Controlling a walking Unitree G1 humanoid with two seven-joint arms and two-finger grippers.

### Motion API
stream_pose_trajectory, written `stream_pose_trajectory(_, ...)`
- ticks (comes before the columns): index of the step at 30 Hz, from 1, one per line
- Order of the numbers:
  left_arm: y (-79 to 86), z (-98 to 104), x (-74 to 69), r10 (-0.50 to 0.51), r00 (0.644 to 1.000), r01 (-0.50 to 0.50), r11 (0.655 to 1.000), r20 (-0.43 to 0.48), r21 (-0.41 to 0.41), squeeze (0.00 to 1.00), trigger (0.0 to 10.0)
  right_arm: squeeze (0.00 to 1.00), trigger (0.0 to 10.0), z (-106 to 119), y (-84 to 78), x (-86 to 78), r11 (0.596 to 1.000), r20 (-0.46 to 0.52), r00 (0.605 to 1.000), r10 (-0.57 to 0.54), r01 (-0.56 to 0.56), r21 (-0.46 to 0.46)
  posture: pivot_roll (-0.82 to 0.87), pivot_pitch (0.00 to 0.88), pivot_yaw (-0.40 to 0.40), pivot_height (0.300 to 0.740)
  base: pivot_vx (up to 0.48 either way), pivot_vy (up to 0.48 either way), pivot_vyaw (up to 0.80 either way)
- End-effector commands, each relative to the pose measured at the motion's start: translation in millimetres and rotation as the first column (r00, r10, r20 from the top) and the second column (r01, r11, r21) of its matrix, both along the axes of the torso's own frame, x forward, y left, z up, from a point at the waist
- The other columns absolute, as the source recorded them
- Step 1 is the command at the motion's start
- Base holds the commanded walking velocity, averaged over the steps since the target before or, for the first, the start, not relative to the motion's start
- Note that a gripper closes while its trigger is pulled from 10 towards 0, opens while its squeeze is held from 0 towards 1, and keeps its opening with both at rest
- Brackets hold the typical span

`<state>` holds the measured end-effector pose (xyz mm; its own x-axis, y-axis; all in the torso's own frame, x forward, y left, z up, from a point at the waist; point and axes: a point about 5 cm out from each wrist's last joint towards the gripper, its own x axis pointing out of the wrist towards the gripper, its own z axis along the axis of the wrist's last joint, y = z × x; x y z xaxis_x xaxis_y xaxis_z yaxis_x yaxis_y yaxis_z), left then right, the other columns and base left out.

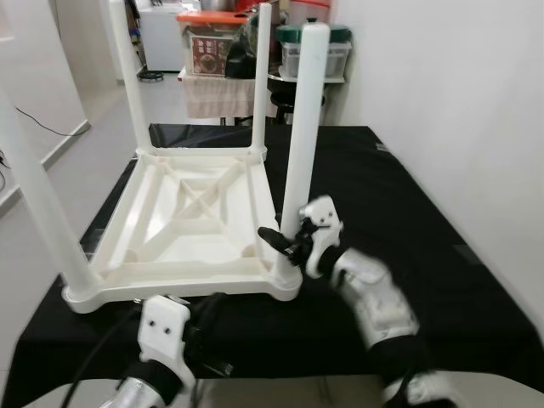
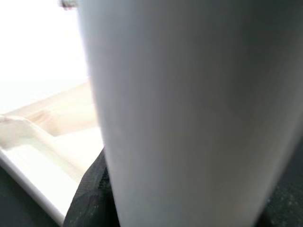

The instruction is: Building children table

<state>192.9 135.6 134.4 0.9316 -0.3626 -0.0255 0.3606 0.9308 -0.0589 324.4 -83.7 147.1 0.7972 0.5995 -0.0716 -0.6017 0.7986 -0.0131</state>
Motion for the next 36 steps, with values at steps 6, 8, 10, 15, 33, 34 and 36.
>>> stream_pose_trajectory(6, 2.7, -4, 7.8, -0.002, 1.0, 0.002, 1.0, -0.012, 0.013, 0.0, 10.0, 0.0, 0.0, -28, -6.0, 1.0, 0.982, -0.116, 0.978, -0.173, 0.162, -0.095, 0.05, 0.0, -0.049, 0.74, 0.0, 0.0, 0.0)
stream_pose_trajectory(8, 3.4, -4, 7.6, 0.007, 1.0, -0.006, 1.0, -0.011, 0.011, 0.0, 10.0, 0.0, 0.0, -27, -4.4, -0.1, 0.982, -0.102, 0.981, -0.165, 0.154, -0.107, 0.05, 0.0, -0.049, 0.74, 0.0, 0.0, 0.0)
stream_pose_trajectory(10, 2.6, -3, 8.3, 0.002, 1.0, -0.002, 1.0, -0.013, 0.009, 0.0, 10.0, 0.0, 10.0, -25, -5.1, -2.3, 0.983, -0.118, 0.978, -0.173, 0.163, -0.09, 0.04, 0.0, -0.047, 0.74, 0.0, 0.0, 0.0)
stream_pose_trajectory(15, 0.5, -3, 9.9, -0.009, 1.0, 0.01, 1.0, -0.016, 0.008, 0.0, 10.0, 1.0, 10.0, -19, -1.0, -9.5, 0.992, -0.164, 0.978, -0.129, 0.125, -0.031, 0.04, 0.001, -0.043, 0.74, 0.0, 0.0, 0.0)
stream_pose_trajectory(33, -12.4, -1, 7.3, -0.033, 0.999, 0.032, 0.999, -0.019, -0.015, 0.0, 10.0, 0.0, 10.0, 37, 10.6, 21.7, 0.755, -0.026, 0.757, 0.653, -0.653, -0.06, 0.06, 0.029, -0.068, 0.74, 0.0, 0.0, 0.0)
stream_pose_trajectory(34, -12.4, -1, 7.3, -0.033, 0.999, 0.032, 0.999, -0.019, -0.015, 0.0, 10.0, 0.0, 10.0, 37, 10.6, 21.7, 0.755, -0.026, 0.757, 0.653, -0.653, -0.06, 0.06, 0.029, -0.068, 0.74, 0.0, 0.0, 0.0)
stream_pose_trajectory(36, -12.8, -1, 6.8, -0.033, 0.999, 0.033, 0.999, -0.02, -0.015, 0.0, 10.0, 0.0, 10.0, 39, 11.7, 25.0, 0.749, -0.043, 0.75, 0.66, -0.661, -0.045, 0.07, 0.03, -0.071, 0.74, 0.0, 0.0, 0.0)
